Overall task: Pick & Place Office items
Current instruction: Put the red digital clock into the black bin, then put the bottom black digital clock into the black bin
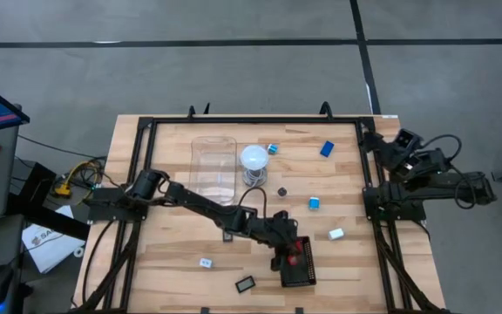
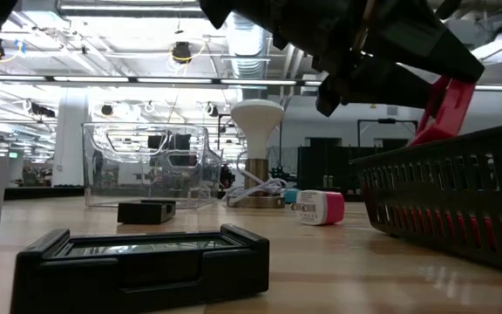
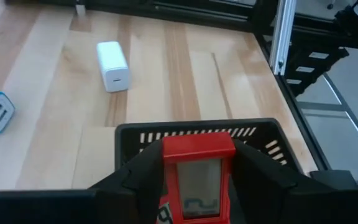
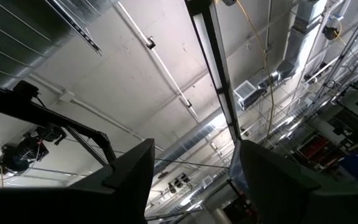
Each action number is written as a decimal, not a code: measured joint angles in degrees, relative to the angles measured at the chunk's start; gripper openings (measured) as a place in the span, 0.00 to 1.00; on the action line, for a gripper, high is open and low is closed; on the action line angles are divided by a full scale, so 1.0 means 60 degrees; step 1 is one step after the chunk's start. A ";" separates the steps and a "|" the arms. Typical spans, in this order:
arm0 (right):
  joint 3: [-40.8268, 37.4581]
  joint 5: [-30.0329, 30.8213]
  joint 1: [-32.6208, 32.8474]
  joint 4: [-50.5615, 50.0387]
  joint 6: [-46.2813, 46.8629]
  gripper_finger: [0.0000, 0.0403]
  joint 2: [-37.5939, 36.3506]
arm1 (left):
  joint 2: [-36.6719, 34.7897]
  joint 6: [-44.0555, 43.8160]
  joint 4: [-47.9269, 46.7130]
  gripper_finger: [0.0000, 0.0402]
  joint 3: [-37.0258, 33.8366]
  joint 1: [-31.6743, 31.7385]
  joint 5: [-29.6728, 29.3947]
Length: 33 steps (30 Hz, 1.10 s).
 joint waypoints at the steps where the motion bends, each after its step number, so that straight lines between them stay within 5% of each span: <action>1: 0.0000 0.0000 0.0000 0.0051 0.0007 0.57 0.0064 | 0.0000 0.0002 -0.0011 0.42 0.0000 0.0016 0.0000; 9: 0.0000 0.0000 0.0000 0.0400 -0.0074 0.57 0.0190 | -0.0004 0.0010 -0.0123 0.57 0.0000 0.0017 0.0089; 19: 0.0000 -0.0004 0.0007 0.0441 -0.0076 0.57 0.0190 | -0.0604 0.0007 -0.0390 0.58 -0.0007 0.0062 0.0168; 27: 0.0000 -0.0011 0.0008 0.0478 0.0096 0.57 0.0190 | -0.2451 0.0441 -0.3968 0.56 -0.0035 -0.0020 0.0193; 33: 0.0000 -0.0015 0.0153 0.0495 0.0174 0.57 0.0190 | -0.4280 -0.0506 -0.5807 0.59 -0.1895 -0.0893 0.1043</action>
